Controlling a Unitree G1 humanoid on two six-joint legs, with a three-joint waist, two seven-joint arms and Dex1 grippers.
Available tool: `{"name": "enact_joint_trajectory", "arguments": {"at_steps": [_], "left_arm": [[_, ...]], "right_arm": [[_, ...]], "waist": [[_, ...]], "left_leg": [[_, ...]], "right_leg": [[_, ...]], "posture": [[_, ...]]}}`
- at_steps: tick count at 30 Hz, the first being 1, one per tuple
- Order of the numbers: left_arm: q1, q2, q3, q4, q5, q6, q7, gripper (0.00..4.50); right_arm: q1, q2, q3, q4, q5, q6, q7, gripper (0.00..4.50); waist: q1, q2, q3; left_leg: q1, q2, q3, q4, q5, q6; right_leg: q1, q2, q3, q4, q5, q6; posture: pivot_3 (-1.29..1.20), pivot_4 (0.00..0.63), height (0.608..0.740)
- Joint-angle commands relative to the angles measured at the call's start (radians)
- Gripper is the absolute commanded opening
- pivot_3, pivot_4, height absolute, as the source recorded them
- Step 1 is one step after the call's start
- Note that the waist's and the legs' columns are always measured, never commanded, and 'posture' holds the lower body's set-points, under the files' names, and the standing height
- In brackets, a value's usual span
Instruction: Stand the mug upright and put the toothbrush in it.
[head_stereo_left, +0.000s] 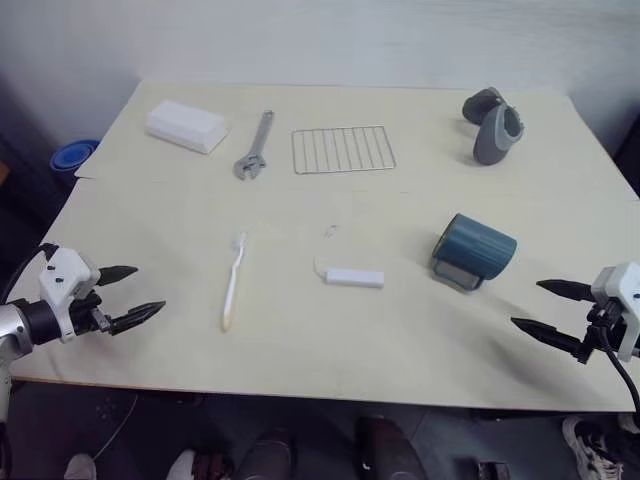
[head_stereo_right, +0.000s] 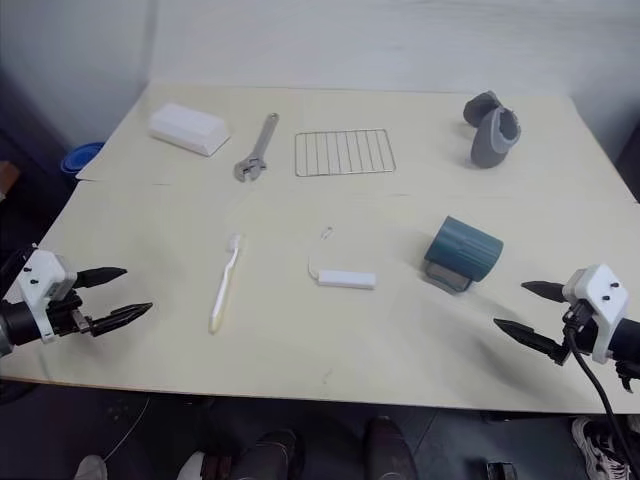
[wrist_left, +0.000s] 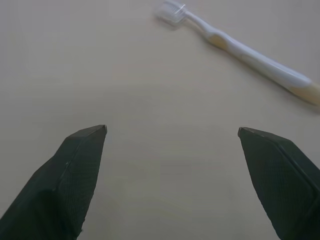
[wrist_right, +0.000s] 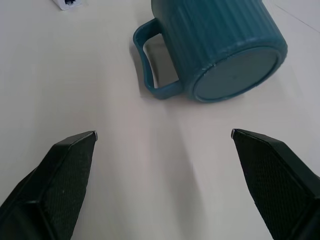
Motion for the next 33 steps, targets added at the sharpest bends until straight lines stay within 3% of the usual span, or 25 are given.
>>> {"name": "enact_joint_trajectory", "arguments": {"at_steps": [1,10,13,17,21,24,33], "left_arm": [[-0.024,0.022,0.018,0.002,-0.008,-0.008,-0.007,4.47],[-0.125,0.057,-0.035,-0.185,-0.114,0.147,-0.078,4.47],[-0.174,0.114,-0.070,-0.322,-0.195,0.256,-0.131,4.47],[-0.224,0.201,-0.117,-0.424,-0.265,0.334,-0.243,4.47],[-0.263,0.265,-0.153,-0.425,-0.260,0.313,-0.338,4.47],[-0.303,0.273,-0.180,-0.383,-0.234,0.290,-0.355,4.47],[-0.302,0.259,-0.182,-0.386,-0.208,0.275,-0.337,4.47]], "right_arm": [[0.008,-0.009,-0.020,0.000,0.002,-0.019,0.005,4.50],[-0.005,-0.069,-0.007,-0.334,0.107,0.154,-0.002,4.50],[-0.125,-0.079,0.106,-0.497,0.141,0.272,-0.106,4.50],[-0.361,-0.037,0.384,-0.586,0.084,0.396,-0.200,4.50],[-0.600,0.151,0.675,-0.476,-0.057,0.465,-0.319,4.50],[-0.688,0.240,0.832,-0.358,-0.186,0.397,-0.316,4.50],[-0.801,0.366,0.944,-0.040,-0.332,0.301,-0.285,4.50]], "waist": [[0.011,0.000,0.000],[0.017,0.000,0.000],[0.008,0.000,0.000],[0.002,0.000,0.000],[-0.009,0.000,0.001],[-0.012,0.000,0.001],[-0.013,-0.001,0.001]], "left_leg": [[0.000,0.000,0.001,-0.001,0.000,0.000],[0.000,0.001,0.002,-0.006,0.000,0.000],[0.001,0.003,0.004,-0.006,0.000,-0.001],[0.000,0.004,0.005,-0.007,0.000,-0.001],[0.000,0.004,0.005,-0.008,0.000,-0.002],[-0.001,0.003,0.006,-0.008,0.001,-0.002],[-0.008,0.000,0.009,-0.006,0.001,0.000]], "right_leg": [[0.000,0.000,0.000,-0.001,0.000,0.000],[-0.002,0.000,0.001,-0.003,0.000,0.000],[-0.003,0.001,0.003,-0.003,0.000,0.001],[-0.004,0.002,0.005,-0.003,0.000,0.001],[-0.005,0.002,0.006,-0.004,0.000,0.001],[-0.008,0.003,0.006,-0.002,0.000,0.001],[-0.017,0.006,0.008,0.006,0.000,0.001]], "posture": [[0.00,0.150,0.740],[0.00,0.150,0.740],[0.00,0.150,0.740],[0.00,0.150,0.740],[0.00,0.150,0.740],[0.00,0.150,0.740],[0.00,0.150,0.740]]}}
